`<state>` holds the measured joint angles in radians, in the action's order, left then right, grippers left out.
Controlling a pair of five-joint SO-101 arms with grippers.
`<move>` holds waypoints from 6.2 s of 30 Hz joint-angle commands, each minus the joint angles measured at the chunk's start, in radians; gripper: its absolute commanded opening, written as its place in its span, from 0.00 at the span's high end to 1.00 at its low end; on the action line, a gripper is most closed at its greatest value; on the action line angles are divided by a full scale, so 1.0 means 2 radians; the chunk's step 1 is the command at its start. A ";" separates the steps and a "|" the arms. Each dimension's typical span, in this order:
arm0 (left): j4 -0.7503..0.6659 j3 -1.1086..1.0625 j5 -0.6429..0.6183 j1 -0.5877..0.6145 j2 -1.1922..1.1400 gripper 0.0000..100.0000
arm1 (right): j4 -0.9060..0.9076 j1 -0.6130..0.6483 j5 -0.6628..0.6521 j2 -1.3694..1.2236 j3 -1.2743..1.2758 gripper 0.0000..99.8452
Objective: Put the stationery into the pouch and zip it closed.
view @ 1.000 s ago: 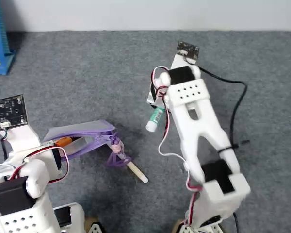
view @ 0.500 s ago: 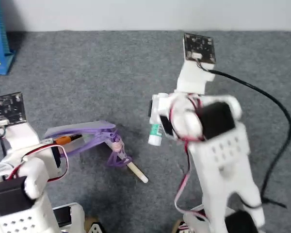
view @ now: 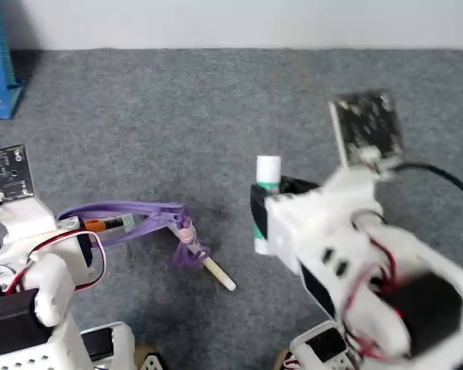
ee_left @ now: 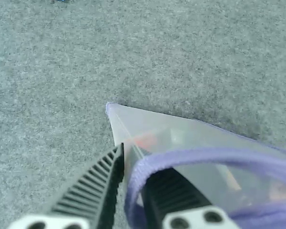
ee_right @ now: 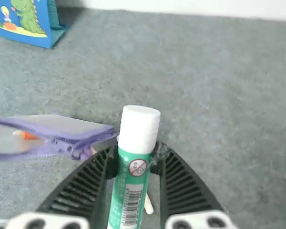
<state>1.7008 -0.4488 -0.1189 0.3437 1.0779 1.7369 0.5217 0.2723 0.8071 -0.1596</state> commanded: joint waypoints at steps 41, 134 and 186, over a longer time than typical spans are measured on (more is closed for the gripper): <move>0.000 -0.041 -0.003 0.002 0.002 0.99 | -0.975 0.196 -0.030 0.098 0.621 0.99; 0.004 -0.041 -0.003 0.091 0.002 0.99 | -0.303 0.017 -0.145 -0.089 0.597 0.99; 0.003 -0.054 -0.003 0.091 0.002 0.99 | -0.507 -0.019 -0.222 -0.398 0.429 0.99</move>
<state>1.7085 -0.5608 -0.1189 0.5217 1.0902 0.7350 0.5063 -0.1603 0.0215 0.7396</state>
